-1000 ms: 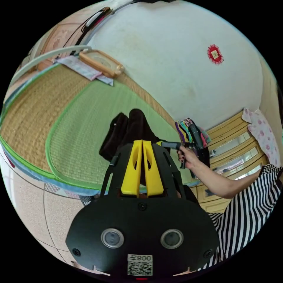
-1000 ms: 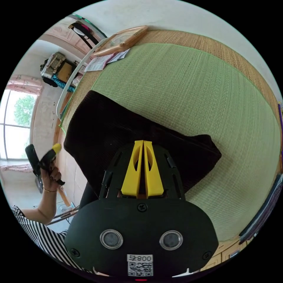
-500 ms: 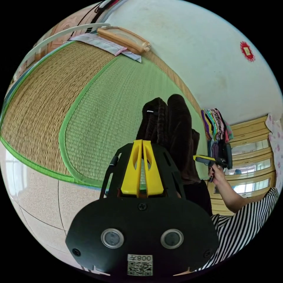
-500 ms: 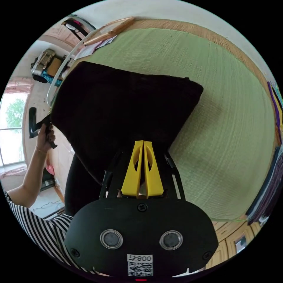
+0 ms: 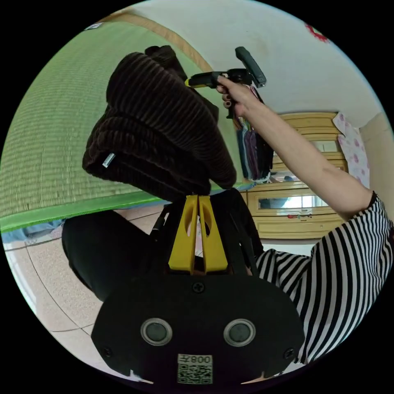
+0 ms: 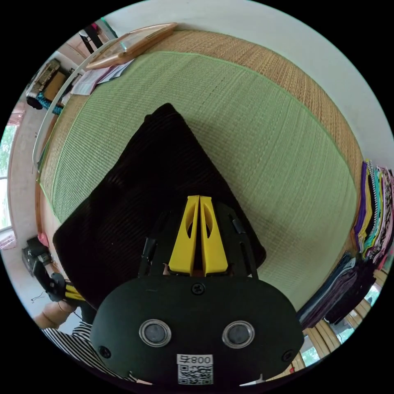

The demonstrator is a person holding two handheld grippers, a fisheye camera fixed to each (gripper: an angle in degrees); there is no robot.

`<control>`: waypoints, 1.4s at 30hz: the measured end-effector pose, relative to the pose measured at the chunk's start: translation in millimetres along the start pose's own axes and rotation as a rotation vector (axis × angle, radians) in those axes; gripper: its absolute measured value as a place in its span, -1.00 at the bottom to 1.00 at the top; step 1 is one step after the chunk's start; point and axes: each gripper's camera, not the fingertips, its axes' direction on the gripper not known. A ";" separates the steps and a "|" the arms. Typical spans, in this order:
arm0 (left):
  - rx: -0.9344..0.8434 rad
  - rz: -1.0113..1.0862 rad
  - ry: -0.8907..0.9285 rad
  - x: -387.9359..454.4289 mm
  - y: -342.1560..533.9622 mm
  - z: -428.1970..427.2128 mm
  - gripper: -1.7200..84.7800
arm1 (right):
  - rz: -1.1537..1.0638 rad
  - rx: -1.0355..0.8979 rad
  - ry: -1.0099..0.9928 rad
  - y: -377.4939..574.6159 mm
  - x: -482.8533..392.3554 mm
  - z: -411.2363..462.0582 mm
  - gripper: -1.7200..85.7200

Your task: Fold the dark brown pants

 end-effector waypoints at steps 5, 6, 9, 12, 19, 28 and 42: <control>0.250 -0.087 -0.199 -11.4 15.5 -49.7 -0.96 | -0.048 0.131 -0.139 54.3 4.3 -16.9 -0.96; 0.279 -0.106 -0.231 -14.0 16.4 -55.2 -0.96 | -0.050 0.155 -0.204 73.7 7.6 -19.0 -0.96; 0.296 -0.167 -0.316 -28.9 7.7 -61.2 -0.96 | -0.089 0.175 -0.358 126.4 3.5 -18.9 -0.96; 0.197 -0.164 -0.330 -35.9 -11.2 -40.2 -0.96 | -0.175 0.156 -0.469 176.2 -18.4 -17.5 -0.96; 0.104 -0.120 -0.266 -8.1 -11.5 2.4 -0.96 | -0.261 0.067 -0.476 255.7 -39.5 4.6 -0.96; -0.127 -0.004 -0.096 41.1 -2.9 93.1 -0.96 | -0.145 0.051 -0.380 342.0 24.7 12.8 -0.96; 0.061 0.108 -0.100 75.5 -5.6 93.6 -0.96 | 0.075 0.128 -0.573 486.8 66.7 81.8 -0.96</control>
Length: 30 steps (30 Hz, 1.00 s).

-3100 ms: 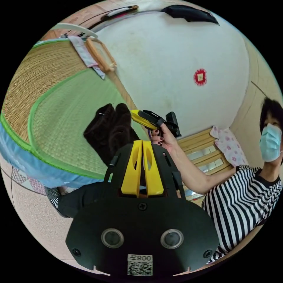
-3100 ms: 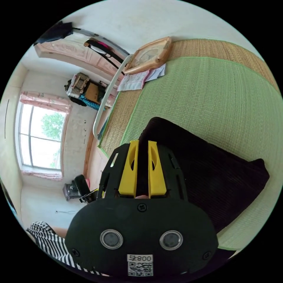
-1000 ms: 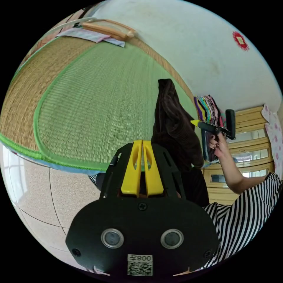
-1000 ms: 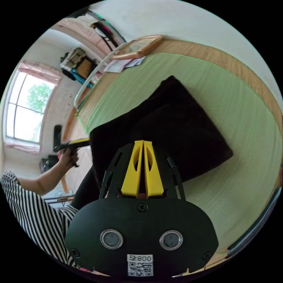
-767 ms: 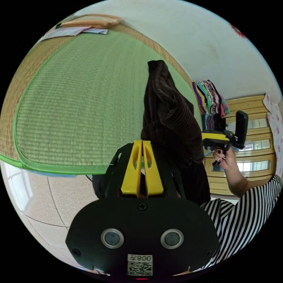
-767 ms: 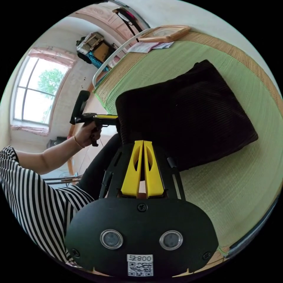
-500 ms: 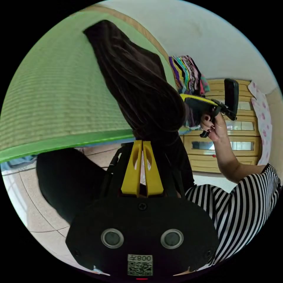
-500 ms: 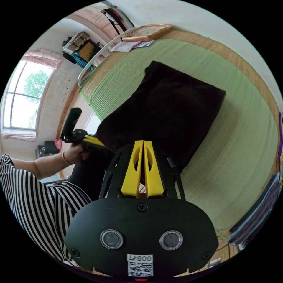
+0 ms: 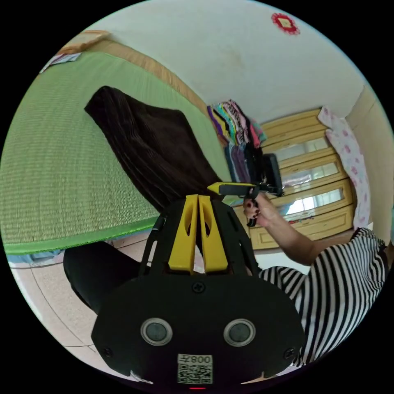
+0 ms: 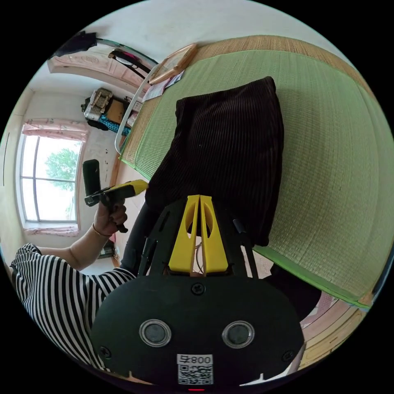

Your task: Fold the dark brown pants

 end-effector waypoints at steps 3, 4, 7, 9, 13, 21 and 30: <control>-0.041 -0.011 -0.014 -2.3 7.1 19.0 -0.96 | -0.013 -0.043 0.035 28.1 9.0 19.6 -0.96; -0.032 -0.045 0.018 -5.0 8.8 20.1 -0.96 | -0.009 -0.042 0.030 33.4 11.9 23.6 -0.96; -0.012 0.025 -0.057 12.1 7.6 18.3 -0.96 | 0.012 -0.018 0.006 56.2 20.4 27.5 -0.96; -0.025 0.088 -0.118 24.8 5.7 23.6 -0.96 | -0.004 -0.018 0.044 74.7 20.3 32.2 -0.95; -0.076 0.091 -0.144 25.7 2.5 44.1 -0.96 | 0.039 0.005 0.014 106.2 33.7 39.3 -0.95; -0.060 0.064 -0.090 25.0 -3.4 47.1 -0.96 | 0.210 0.185 -0.249 220.9 86.0 35.6 -0.85; 0.031 -0.015 0.014 13.5 -10.5 48.8 -0.96 | 0.425 0.221 -0.392 332.6 133.8 86.9 -0.69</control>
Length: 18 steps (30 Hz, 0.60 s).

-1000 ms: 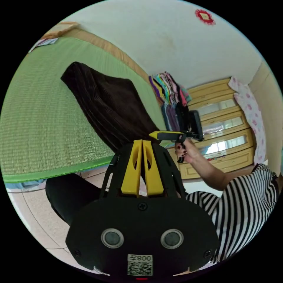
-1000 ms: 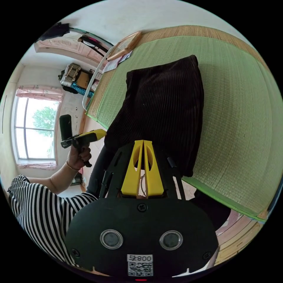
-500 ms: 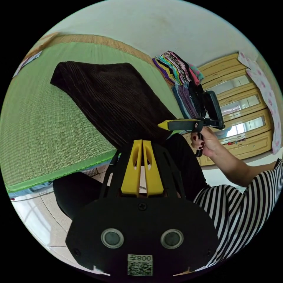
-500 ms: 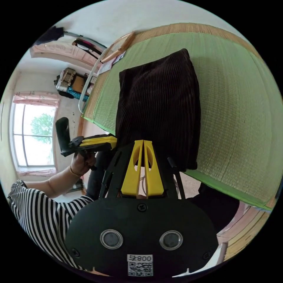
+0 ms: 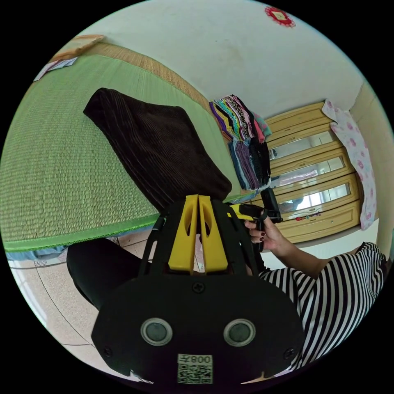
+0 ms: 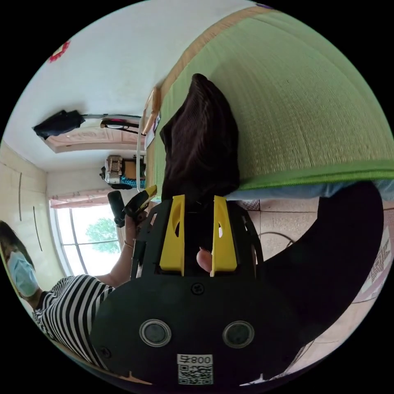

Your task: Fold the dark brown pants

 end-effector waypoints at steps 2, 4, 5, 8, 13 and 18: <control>-0.030 -0.017 -0.016 -3.7 -3.7 9.9 -0.96 | 0.048 -0.009 -0.034 11.3 20.4 10.1 -0.67; -0.054 -0.040 -0.018 -7.4 -6.1 18.1 -0.96 | 0.085 -0.004 -0.065 21.5 37.9 21.3 -0.65; -0.048 -0.052 -0.011 -9.3 -7.2 21.1 -0.96 | 0.105 -0.007 -0.079 27.6 48.3 29.7 -0.65; -0.032 -0.072 0.007 -13.6 -10.4 23.4 -0.96 | 0.135 -0.017 -0.110 40.7 70.1 46.5 -0.65; 0.013 -0.084 0.013 -19.9 -15.6 19.7 -0.96 | 0.119 -0.012 -0.140 60.8 87.0 61.2 -0.68; 0.066 -0.158 -0.035 -33.3 -19.4 16.6 -0.96 | 0.092 -0.007 -0.191 93.9 99.4 68.4 -0.70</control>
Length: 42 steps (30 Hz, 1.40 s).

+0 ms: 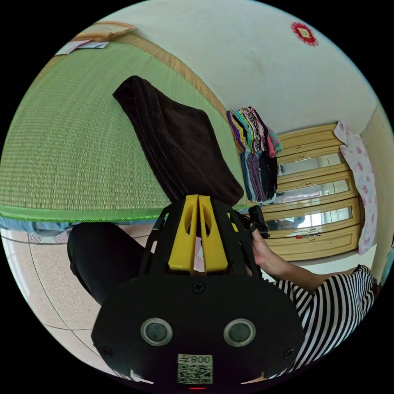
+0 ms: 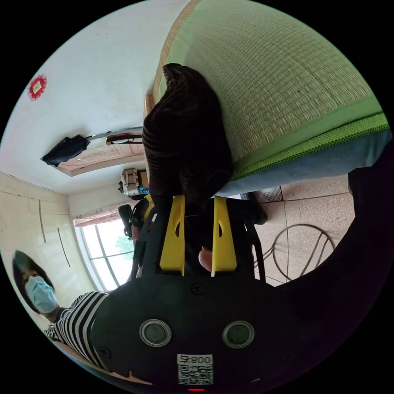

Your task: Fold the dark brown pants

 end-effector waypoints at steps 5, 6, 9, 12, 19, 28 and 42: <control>-0.199 -0.081 -0.174 -12.4 -12.4 30.9 -0.96 | -0.028 -0.045 -0.011 28.5 11.9 15.9 -0.67; -0.240 -0.080 -0.183 -13.6 -13.8 37.4 -0.96 | -0.029 -0.063 -0.013 32.6 15.2 23.3 -0.67; -0.374 -0.075 -0.167 -17.9 -18.5 63.5 -0.96 | -0.027 -0.095 -0.032 40.3 22.4 41.1 -0.65; -0.365 -0.049 -0.132 -15.6 -23.8 70.7 -0.96 | -0.044 -0.091 -0.044 48.1 24.7 47.7 -0.64; -0.358 -0.010 0.077 -16.1 -32.0 78.3 -0.96 | -0.051 -0.032 -0.070 71.1 31.9 40.1 -0.63; -0.381 0.028 0.138 -20.7 -46.6 81.0 -0.96 | -0.003 0.043 -0.129 105.4 53.4 40.3 -0.58; -0.398 0.052 0.165 -37.7 -60.2 71.2 -0.96 | 0.063 0.098 -0.302 124.9 77.8 82.1 -0.58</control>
